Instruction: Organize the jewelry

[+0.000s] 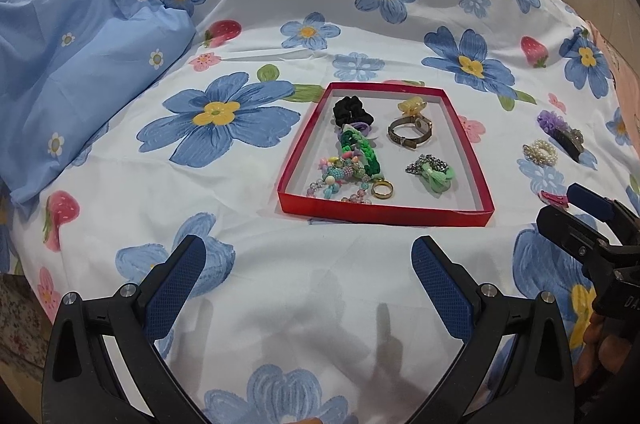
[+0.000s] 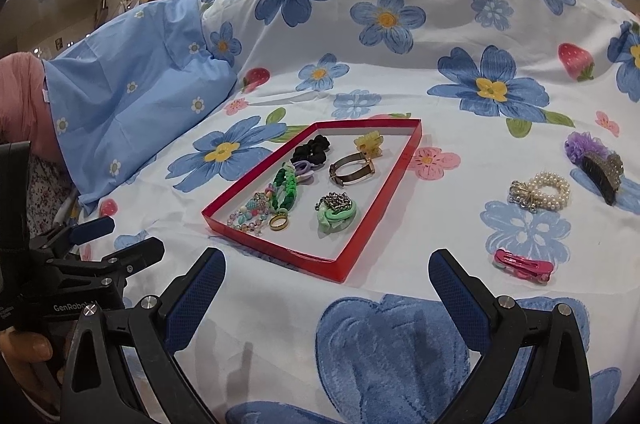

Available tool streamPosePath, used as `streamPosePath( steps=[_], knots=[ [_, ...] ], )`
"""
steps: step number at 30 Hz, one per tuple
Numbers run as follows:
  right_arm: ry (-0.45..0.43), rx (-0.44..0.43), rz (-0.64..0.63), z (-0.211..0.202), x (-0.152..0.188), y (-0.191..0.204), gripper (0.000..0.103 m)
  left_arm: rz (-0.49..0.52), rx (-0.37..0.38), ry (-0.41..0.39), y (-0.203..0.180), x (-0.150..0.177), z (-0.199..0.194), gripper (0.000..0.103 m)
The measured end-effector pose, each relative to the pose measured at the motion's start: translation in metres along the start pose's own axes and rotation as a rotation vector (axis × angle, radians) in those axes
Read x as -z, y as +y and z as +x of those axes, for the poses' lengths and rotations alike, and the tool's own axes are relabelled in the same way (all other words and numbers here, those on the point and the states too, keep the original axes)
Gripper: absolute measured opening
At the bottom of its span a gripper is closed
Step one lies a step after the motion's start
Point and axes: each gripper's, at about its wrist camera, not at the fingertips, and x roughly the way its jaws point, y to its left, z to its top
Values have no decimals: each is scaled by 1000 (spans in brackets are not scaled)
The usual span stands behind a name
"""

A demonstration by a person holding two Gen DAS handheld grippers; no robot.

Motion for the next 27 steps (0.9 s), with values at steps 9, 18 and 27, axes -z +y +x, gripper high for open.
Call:
streamPosePath(
  steps=[9, 18, 27],
  knots=[
    [-3, 1, -3, 0, -1, 1, 103, 3, 2, -23, -1, -1, -6, 103],
    [-11, 2, -4, -2, -1, 1, 103, 3, 4, -26, 0, -2, -7, 103],
    [-3, -8, 6, -2, -1, 1, 103, 3, 5, -30, -1, -2, -8, 103]
  ],
)
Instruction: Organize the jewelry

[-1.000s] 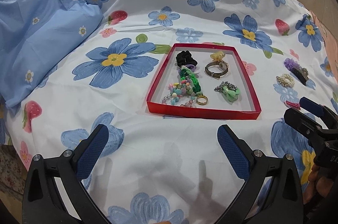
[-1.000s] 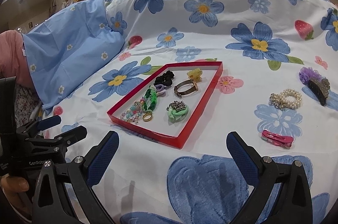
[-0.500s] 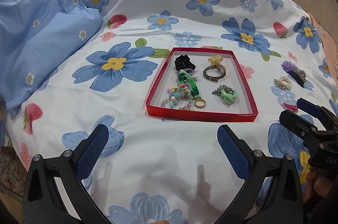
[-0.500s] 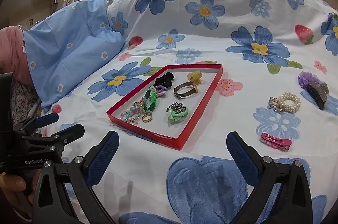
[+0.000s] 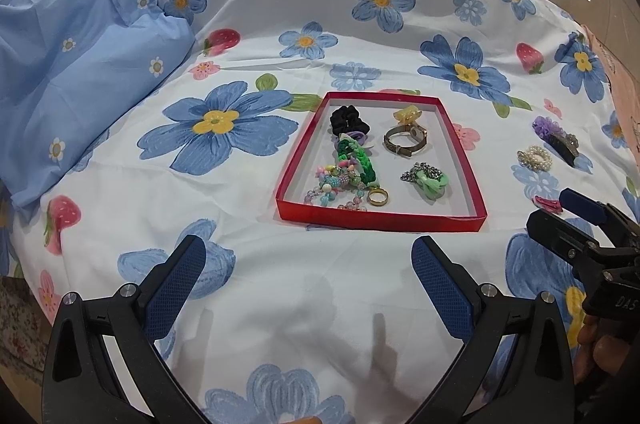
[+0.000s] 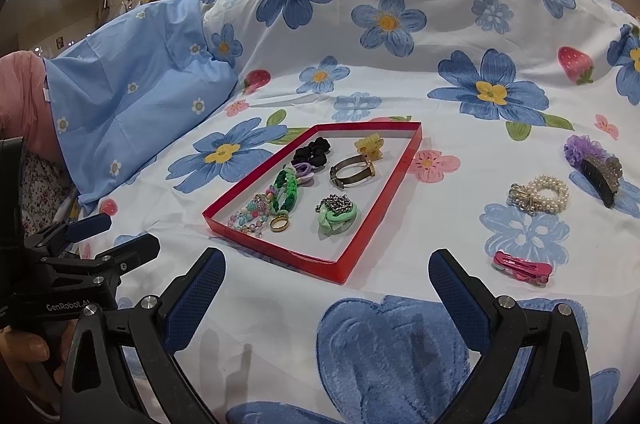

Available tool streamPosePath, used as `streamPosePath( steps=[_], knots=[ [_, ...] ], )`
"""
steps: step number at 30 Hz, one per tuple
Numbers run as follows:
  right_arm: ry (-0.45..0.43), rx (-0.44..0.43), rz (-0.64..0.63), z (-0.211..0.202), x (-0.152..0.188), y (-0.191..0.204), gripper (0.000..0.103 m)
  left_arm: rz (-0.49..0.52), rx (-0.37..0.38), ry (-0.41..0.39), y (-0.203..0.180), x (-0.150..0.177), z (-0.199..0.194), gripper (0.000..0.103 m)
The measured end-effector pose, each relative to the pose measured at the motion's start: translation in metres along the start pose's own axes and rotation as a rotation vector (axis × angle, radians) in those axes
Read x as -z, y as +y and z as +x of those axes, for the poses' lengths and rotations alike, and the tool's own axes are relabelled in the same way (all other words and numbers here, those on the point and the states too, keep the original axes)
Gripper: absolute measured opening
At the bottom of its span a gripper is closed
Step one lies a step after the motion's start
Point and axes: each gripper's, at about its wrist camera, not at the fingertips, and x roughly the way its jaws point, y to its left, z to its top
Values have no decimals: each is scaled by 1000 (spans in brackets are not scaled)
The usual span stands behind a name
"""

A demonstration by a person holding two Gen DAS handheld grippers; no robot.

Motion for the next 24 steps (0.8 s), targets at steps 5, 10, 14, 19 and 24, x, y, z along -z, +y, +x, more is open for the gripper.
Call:
streamPosePath(
  steps=[5, 10, 14, 19, 24],
  knots=[
    [0, 0, 0, 1, 0, -1, 103, 5, 1, -1, -2, -2, -1, 103],
    [-2, 1, -2, 1, 0, 0, 103, 4, 4, -1, -2, -1, -2, 103],
    [-2, 1, -6, 0, 0, 0, 103, 5, 4, -1, -3, -2, -1, 103],
    [-3, -3, -11, 0, 0, 1, 103, 5, 4, -1, -3, -1, -2, 103],
    [-1, -5, -12, 0, 0, 2, 103, 4, 5, -2, -4, 0, -1, 103]
  ],
)
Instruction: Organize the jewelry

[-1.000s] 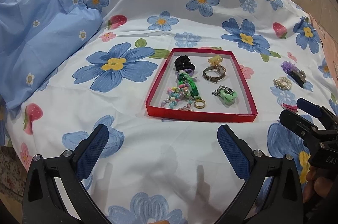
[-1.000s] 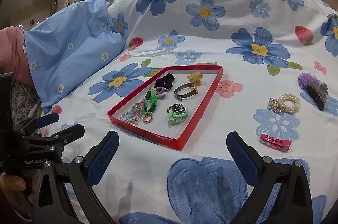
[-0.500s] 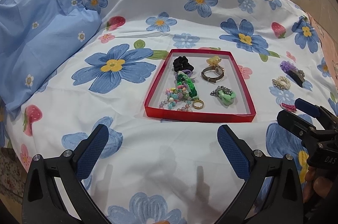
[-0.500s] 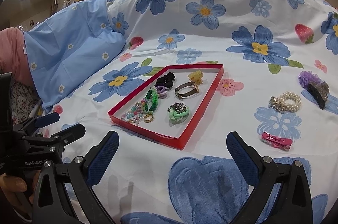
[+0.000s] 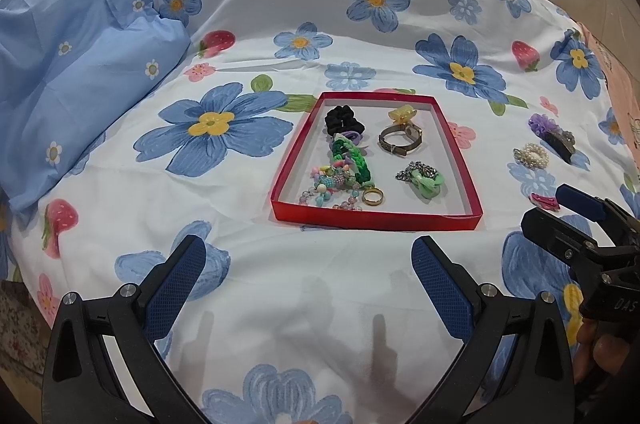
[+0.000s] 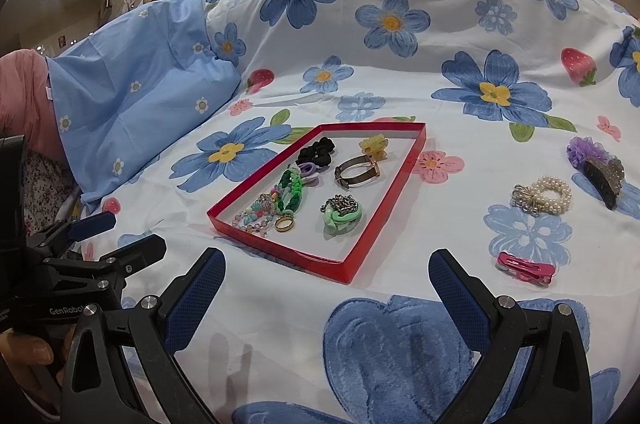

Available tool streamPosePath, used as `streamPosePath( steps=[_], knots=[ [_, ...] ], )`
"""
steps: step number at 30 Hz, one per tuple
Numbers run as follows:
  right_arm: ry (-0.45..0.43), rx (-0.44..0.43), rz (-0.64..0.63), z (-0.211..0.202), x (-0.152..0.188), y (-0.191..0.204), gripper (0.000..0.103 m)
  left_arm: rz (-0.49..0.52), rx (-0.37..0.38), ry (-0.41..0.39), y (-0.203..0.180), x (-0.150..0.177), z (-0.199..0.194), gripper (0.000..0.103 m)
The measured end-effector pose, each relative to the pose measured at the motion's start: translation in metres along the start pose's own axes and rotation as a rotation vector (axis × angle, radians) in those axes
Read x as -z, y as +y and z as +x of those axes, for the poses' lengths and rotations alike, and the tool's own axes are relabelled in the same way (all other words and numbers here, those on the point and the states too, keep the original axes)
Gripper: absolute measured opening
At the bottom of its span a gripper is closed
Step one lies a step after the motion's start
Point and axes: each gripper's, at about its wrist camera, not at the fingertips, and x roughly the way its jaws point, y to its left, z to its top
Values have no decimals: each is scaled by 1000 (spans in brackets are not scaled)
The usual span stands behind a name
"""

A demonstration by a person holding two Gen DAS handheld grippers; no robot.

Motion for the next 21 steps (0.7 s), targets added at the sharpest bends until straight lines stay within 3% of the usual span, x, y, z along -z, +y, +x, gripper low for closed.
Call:
streamPosePath(
  steps=[21],
  knots=[
    [-1, 2, -1, 0, 0, 2, 103, 5, -2, 2, -2, 3, 2, 103]
  ],
)
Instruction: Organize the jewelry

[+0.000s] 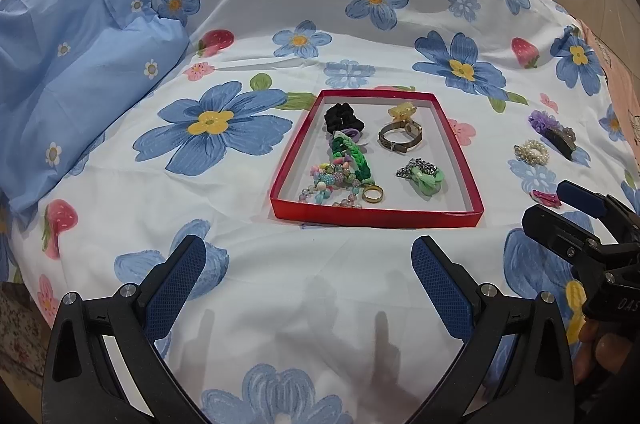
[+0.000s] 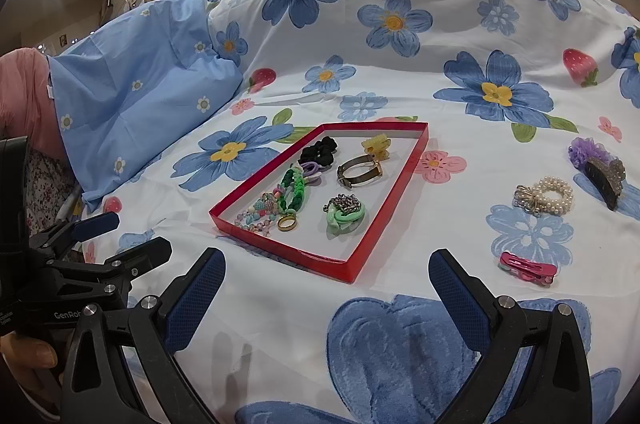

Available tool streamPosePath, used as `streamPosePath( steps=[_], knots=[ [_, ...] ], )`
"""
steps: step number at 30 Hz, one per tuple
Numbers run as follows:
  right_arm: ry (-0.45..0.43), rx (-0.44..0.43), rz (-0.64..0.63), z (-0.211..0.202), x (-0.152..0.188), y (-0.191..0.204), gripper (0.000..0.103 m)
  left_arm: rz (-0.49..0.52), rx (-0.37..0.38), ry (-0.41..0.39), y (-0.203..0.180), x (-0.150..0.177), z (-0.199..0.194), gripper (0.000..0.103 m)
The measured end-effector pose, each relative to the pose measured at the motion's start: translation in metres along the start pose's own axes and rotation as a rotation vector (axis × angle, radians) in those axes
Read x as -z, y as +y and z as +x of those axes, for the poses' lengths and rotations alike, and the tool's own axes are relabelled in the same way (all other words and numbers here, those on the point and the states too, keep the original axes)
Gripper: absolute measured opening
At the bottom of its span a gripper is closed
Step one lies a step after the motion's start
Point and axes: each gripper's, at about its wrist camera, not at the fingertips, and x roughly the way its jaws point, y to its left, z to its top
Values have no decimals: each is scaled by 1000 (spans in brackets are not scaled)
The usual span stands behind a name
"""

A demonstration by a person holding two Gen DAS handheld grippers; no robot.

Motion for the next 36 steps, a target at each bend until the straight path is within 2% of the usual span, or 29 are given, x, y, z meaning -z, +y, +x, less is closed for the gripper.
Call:
streamPosePath(
  steps=[36],
  knots=[
    [3, 3, -7, 0, 0, 3, 103, 6, 3, 4, 0, 0, 5, 103]
  ],
)
